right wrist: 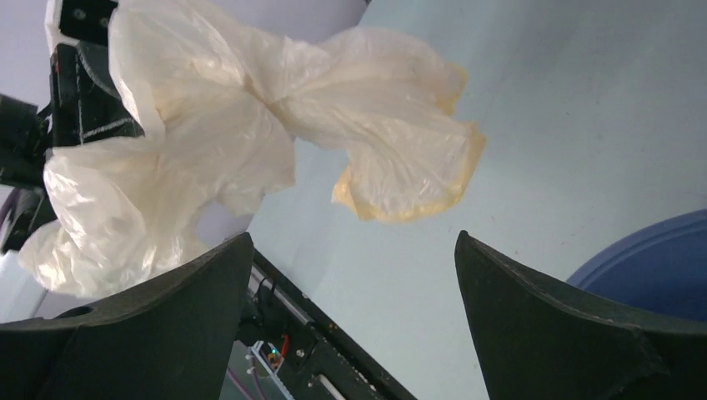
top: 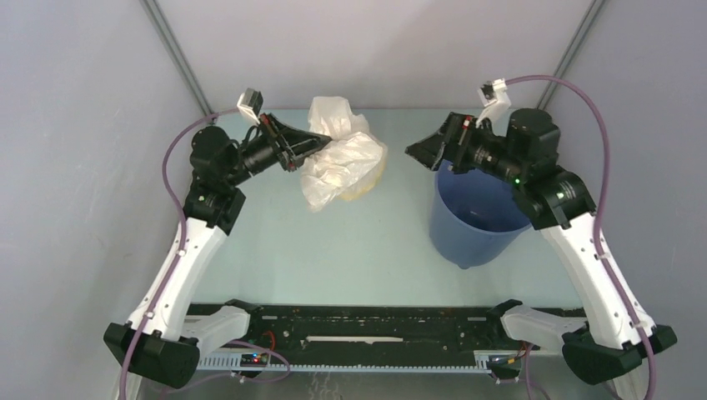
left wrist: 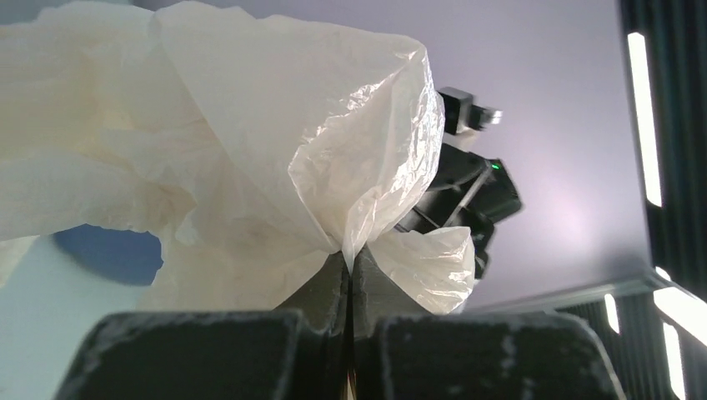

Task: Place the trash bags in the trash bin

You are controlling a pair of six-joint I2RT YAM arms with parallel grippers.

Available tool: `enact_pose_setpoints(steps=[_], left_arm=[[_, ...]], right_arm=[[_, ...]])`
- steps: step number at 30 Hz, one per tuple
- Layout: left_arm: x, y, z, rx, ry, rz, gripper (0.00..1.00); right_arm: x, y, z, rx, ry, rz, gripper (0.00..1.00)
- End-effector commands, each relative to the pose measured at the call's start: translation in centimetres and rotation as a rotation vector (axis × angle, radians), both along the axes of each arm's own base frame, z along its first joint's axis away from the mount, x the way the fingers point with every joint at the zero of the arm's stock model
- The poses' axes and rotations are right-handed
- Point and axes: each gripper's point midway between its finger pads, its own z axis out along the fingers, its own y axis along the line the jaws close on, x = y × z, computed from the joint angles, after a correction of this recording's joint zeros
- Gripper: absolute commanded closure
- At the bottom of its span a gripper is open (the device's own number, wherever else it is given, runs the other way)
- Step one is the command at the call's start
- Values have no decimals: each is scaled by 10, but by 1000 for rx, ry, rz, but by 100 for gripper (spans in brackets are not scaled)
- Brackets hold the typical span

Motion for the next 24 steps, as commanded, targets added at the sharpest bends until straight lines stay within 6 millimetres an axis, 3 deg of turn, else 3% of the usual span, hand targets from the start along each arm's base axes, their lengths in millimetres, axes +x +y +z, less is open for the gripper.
enact_pose_setpoints(steps=[1,5,9,14,24], left_arm=[[-35,-4,63,-124,-185,-164,100],[-54,-2,86,-152,-283,-220,100],[-71,2,108,-205,-371,-249,100],[-71,5,130,-267,-399,-239,100],[-97,14,168,-372,-481,-293,100]], right_arm=[[-19,-6,21,16,-106,90,0],[-16,-16,25,32,-106,71,0],[-15,-14,34,88,-106,116,0],[-6,-15,39,196,-79,147,0],[-3,-4,37,282,-22,213,0]])
